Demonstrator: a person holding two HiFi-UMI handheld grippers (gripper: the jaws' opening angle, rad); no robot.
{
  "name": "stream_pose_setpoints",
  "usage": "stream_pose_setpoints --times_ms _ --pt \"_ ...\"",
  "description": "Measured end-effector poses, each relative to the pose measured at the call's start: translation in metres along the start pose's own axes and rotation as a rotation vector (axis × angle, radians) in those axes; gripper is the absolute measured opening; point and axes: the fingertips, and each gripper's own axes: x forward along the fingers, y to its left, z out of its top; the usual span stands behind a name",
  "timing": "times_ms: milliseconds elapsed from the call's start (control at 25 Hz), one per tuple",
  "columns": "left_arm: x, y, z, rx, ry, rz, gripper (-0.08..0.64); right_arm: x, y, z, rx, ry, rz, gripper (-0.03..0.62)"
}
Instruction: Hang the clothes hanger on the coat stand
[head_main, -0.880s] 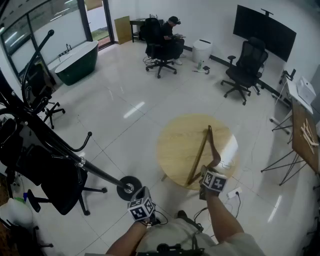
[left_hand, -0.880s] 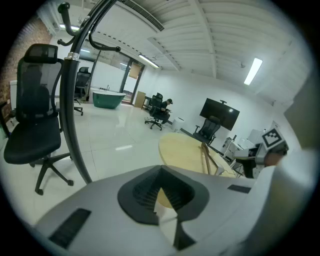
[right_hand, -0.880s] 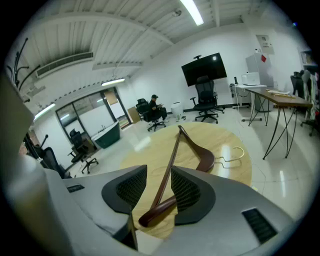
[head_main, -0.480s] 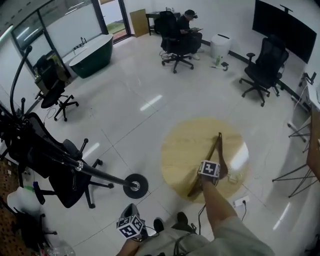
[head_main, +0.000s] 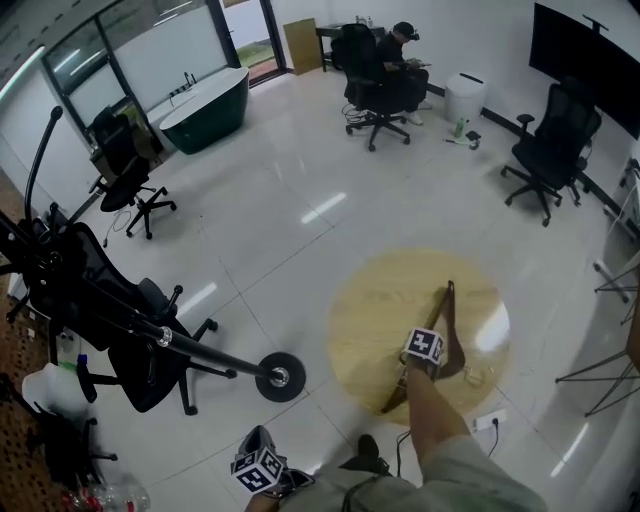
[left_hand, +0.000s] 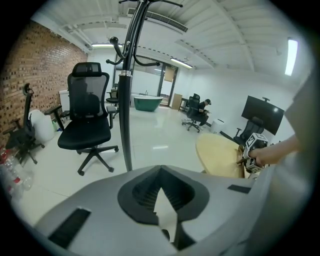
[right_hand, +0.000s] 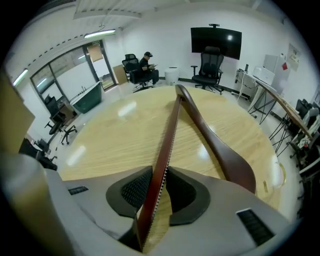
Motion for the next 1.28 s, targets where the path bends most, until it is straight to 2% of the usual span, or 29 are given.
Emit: stream_pose_setpoints --times_ms 80,120,240,400,520,680,880,960,1080,1280 --pt "-0.005 0.007 0.001 0.003 -0.003 0.000 0.017 -0.006 -0.001 -0.004 -0.002 -0.015 -0.004 0.047" --pt "-0.007 0.011 0.003 0.001 -0.007 0.002 0.017 -0.012 0.001 -0.009 -0.035 -0.015 -0.009 0.043" --pt "-0.015 0.020 0.005 -0.016 -0.016 0.007 0.017 -0.032 0.009 -0.023 -0.199 -0.045 -0.013 0.041" --pt "-0.020 0.021 -0.001 -0.015 -0.013 -0.006 0.017 -0.055 0.014 -0.038 -0.338 -0.129 -0.024 0.041" --pt "-0.023 0.017 -0.004 -0.013 -0.019 -0.015 0.017 -0.080 0.020 -0.034 -0.496 -0.246 -0.050 0.041" --pt "-0.025 0.017 -0.014 -0.010 -0.016 -0.026 0.017 -0.122 0.050 -0.020 -0.693 -0.438 -0.043 0.041" --pt "-0.050 0.031 -0.025 -0.024 -0.046 -0.049 0.017 -0.206 0.096 -0.029 -0.904 -0.657 -0.025 0.041" --pt "-0.065 0.058 -0.023 -0.049 -0.073 -0.051 0.017 -0.245 0.133 -0.050 -0.994 -0.733 -0.005 0.041" --pt "-0.081 0.128 -0.019 -0.092 -0.114 -0.056 0.017 -0.298 0.211 -0.105 -1.121 -0.841 0.026 0.041" --pt "-0.134 0.285 -0.015 -0.111 -0.170 -0.077 0.017 -0.388 0.351 -0.242 -1.312 -0.973 0.046 0.041"
